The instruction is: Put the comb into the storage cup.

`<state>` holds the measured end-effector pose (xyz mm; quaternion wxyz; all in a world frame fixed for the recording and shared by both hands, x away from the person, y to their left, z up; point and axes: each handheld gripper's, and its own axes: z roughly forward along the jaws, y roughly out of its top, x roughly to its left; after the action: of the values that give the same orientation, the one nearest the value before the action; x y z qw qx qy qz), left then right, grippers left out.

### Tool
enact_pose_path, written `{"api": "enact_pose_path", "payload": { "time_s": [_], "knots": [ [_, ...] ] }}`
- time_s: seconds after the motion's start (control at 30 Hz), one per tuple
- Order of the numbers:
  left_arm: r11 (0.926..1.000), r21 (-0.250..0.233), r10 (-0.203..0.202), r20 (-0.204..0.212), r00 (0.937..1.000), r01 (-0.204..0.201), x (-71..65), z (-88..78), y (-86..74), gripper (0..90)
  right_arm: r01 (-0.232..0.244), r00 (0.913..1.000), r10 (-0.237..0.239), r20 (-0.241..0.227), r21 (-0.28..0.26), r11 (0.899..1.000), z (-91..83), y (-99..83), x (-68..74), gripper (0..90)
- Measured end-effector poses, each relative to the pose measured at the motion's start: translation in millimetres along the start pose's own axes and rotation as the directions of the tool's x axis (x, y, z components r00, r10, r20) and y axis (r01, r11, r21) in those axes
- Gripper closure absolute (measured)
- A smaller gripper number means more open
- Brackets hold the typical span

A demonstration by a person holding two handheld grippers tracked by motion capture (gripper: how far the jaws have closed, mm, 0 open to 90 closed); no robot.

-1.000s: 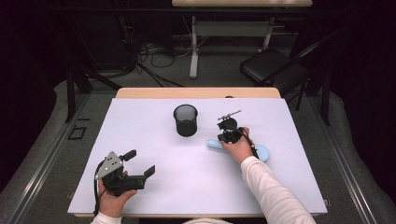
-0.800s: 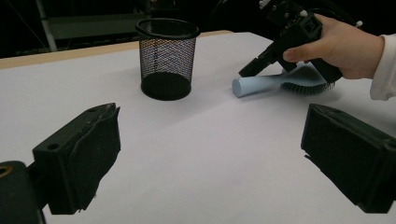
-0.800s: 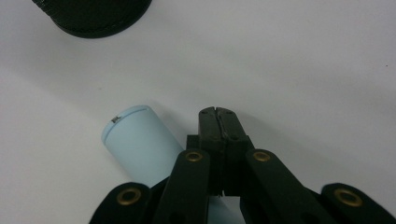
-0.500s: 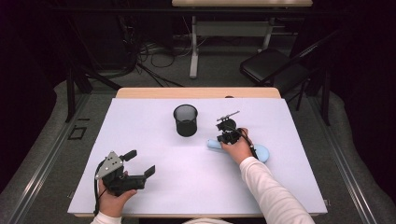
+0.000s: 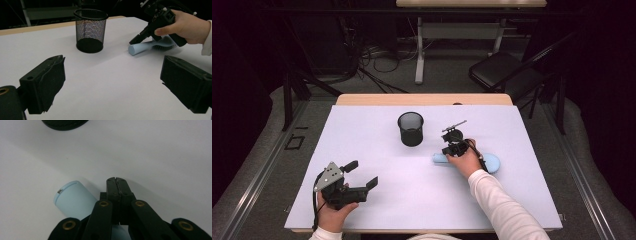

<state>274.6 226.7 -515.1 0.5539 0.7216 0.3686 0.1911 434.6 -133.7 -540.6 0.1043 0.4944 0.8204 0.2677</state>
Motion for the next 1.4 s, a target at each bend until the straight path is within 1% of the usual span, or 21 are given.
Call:
{"api": "enact_pose_path", "payload": {
  "time_s": [0.1, 0.13, 0.2, 0.4, 0.47, 0.5, 0.53, 0.6, 0.67, 0.7, 0.8, 0.97, 1.07, 1.23, 1.33, 1.37, 1.4],
  "knots": [
    [1.0, -0.001, 0.0, -0.003, 1.0, 0.0, 0.1, -0.3, 0.0, 6.0, 0.01, 0.9999, -0.01, -0.009, 0.0, 1.0, -0.3, -3.2, 4.4, 90.0],
    [1.0, 0.0, 0.0, -0.003, 1.0, 0.0, 0.1, -0.4, 0.0, 5.9, 0.02, 0.9998, -0.02, -0.004, 0.024, 1.0, -2.1, -3.3, 5.0, 90.0],
    [1.0, 0.0, 0.0, -0.001, 1.0, 0.0, 0.0, -0.1, 0.0, 5.9, 0.022, 0.9997, -0.022, -0.011, 0.005, 1.0, -2.1, -6.6, 7.8, 90.0],
    [1.0, -0.002, -0.001, -0.006, 1.0, 0.001, -0.5, 0.1, -0.1, 5.9, 0.06, 0.9981, -0.06, -0.015, 0.01, 0.998, -6.8, -14.8, 16.1, 90.0],
    [1.0, -0.001, -0.001, -0.007, 1.0, 0.001, -0.5, 0.1, -0.1, 5.9, 0.069, 0.9974, -0.069, -0.022, -0.002, 0.998, -7.8, -18.8, 18.0, 90.0],
    [1.0, -0.001, 0.0, -0.007, 1.0, 0.0, -0.4, 0.1, -0.1, 5.9, 0.083, 0.9965, -0.082, -0.015, 0.051, 0.995, -11.8, -19.1, 18.4, 90.0],
    [1.0, -0.002, -0.001, -0.007, 1.0, 0.001, -0.5, 0.1, -0.1, 6.0, 0.077, 0.9967, -0.077, -0.027, 0.004, 0.997, -9.6, -22.2, 18.9, 90.0],
    [1.0, -0.001, 0.001, -0.007, 1.0, -0.001, -0.5, -0.1, -0.1, 5.9, 0.074, 0.9967, -0.074, -0.034, 0.01, 0.997, -11.6, -26.0, 20.0, 90.0],
    [1.0, 0.0, 0.001, -0.007, 1.0, -0.001, -0.5, 0.0, -0.1, 6.0, 0.081, 0.996, -0.081, -0.037, 0.015, 0.997, -14.0, -29.4, 20.6, 90.0],
    [1.0, 0.0, 0.001, -0.008, 1.0, -0.001, -0.6, 0.0, -0.1, 6.0, 0.086, 0.9955, -0.086, -0.041, 0.001, 0.996, -14.3, -31.5, 20.8, 90.0],
    [1.0, 0.0, 0.002, -0.007, 1.0, -0.002, -0.8, 0.0, 0.0, 6.0, 0.091, 0.9949, -0.091, -0.042, -0.002, 0.996, -17.1, -36.4, 23.1, 90.0],
    [1.0, -0.001, 0.002, -0.007, 1.0, -0.002, -0.6, -0.2, -0.1, 5.9, 0.115, 0.9923, -0.115, -0.046, -0.004, 0.993, -24.5, -47.4, 26.3, 90.0],
    [1.0, 0.0, 0.002, -0.007, 1.0, -0.002, -0.9, -0.1, -0.1, 5.9, 0.106, 0.9927, -0.107, -0.054, -0.017, 0.994, -28.0, -54.0, 27.3, 90.0],
    [1.0, 0.001, 0.003, -0.007, 1.0, -0.003, -1.2, 0.3, -0.2, 5.9, 0.117, 0.991, -0.119, -0.061, -0.026, 0.993, -33.8, -63.4, 28.0, 90.0],
    [1.0, 0.001, 0.004, -0.006, 1.0, -0.004, -1.2, 0.1, -0.2, 5.9, 0.109, 0.9918, -0.11, -0.064, -0.028, 0.994, -37.9, -69.0, 30.2, 90.0],
    [1.0, 0.002, 0.005, -0.007, 1.0, -0.005, -1.2, 0.0, -0.2, 5.9, 0.122, 0.9902, -0.124, -0.065, -0.033, 0.992, -38.7, -70.2, 29.8, 90.0],
    [1.0, 0.002, 0.005, -0.007, 1.0, -0.005, -1.2, 0.0, -0.2, 6.0, 0.125, 0.9894, -0.128, -0.069, -0.04, 0.991, -40.2, -72.3, 30.4, 90.0]
  ]
}}
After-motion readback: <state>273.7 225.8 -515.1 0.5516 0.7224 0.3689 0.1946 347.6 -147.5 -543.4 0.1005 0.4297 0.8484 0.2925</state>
